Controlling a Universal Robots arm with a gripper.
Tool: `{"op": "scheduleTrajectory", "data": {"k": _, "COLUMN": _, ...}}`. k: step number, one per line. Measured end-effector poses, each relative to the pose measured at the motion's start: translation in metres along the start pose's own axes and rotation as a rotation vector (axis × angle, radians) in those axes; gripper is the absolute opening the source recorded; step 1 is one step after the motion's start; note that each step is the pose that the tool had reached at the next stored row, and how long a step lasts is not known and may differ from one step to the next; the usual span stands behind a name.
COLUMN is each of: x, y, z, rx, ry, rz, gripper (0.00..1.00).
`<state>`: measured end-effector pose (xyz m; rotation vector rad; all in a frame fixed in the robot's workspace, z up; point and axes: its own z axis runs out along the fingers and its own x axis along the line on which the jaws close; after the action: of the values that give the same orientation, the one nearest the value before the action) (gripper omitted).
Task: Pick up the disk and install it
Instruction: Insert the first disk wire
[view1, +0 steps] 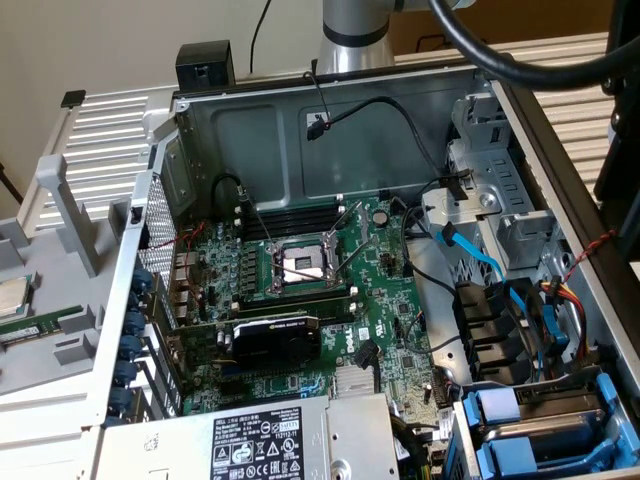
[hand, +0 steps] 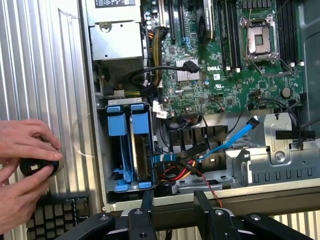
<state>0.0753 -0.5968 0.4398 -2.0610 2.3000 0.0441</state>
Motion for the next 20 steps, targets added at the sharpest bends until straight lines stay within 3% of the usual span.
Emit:
{"op": "scheduleTrajectory", "data": {"k": 5, "x": 0.0000, "y": 0.0001, "z": 0.0000, "rx": 0.0001, "ry": 0.0000, "rz": 0.000, "gripper": 0.45}}
{"op": "scheduleTrajectory", "data": {"k": 7, "x": 0.0000, "y": 0.0001, "z": 0.0000, "rx": 0.0000, "ry": 0.0001, "rz": 0.000, "gripper": 0.42}}
{"op": "scheduleTrajectory", "data": {"k": 8, "x": 0.0000, "y": 0.0002, "z": 0.0000, "rx": 0.0001, "ry": -0.0001, "rz": 0.000, "gripper": 0.35}}
{"op": "scheduleTrajectory", "data": {"k": 15, "x": -0.0001, "y": 0.0002, "z": 0.0000, "rx": 0.0001, "ry": 0.0001, "rz": 0.000, "gripper": 0.35}}
{"op": "scheduleTrajectory", "data": {"k": 17, "x": -0.0001, "y": 0.0003, "z": 0.0000, "rx": 0.0000, "ry": 0.0001, "rz": 0.000, "gripper": 0.37}}
{"op": "scheduleTrajectory", "data": {"k": 20, "x": -0.0001, "y": 0.0004, "z": 0.0000, "rx": 0.0001, "ry": 0.0002, "rz": 0.000, "gripper": 0.55}}
